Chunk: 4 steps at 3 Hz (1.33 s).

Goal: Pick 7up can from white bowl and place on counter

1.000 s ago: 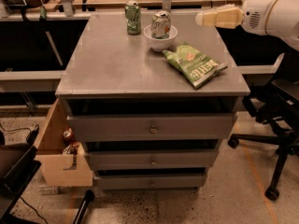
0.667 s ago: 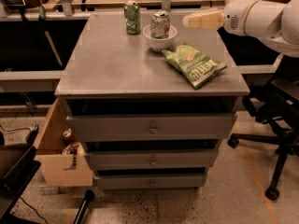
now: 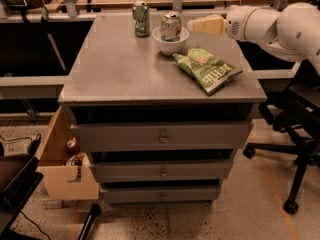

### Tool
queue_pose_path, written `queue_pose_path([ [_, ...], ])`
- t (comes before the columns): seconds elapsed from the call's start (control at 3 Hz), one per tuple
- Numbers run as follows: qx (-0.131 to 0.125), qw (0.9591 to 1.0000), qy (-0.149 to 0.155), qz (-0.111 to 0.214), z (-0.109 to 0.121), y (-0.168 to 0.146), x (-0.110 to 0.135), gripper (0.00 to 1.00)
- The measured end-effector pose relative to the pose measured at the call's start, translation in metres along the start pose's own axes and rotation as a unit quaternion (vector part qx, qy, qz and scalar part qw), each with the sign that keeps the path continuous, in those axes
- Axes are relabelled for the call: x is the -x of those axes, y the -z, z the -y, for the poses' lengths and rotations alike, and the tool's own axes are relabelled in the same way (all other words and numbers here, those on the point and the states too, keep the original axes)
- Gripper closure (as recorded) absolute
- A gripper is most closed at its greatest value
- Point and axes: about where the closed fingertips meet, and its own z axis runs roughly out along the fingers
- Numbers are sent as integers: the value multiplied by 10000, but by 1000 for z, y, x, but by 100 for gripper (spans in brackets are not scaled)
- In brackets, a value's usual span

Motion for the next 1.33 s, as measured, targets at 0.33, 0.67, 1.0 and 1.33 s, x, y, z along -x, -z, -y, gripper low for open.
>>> queue_pose_path([
  [0.33, 9, 10000, 4, 1, -1, -1, 0, 0],
  [0.67, 283, 9994, 85, 170, -7, -19, 5, 0],
  [1.0, 898, 9949, 191, 423, -22, -64, 5, 0],
  [1.33, 1167, 9912, 261, 565, -26, -90, 11, 0],
])
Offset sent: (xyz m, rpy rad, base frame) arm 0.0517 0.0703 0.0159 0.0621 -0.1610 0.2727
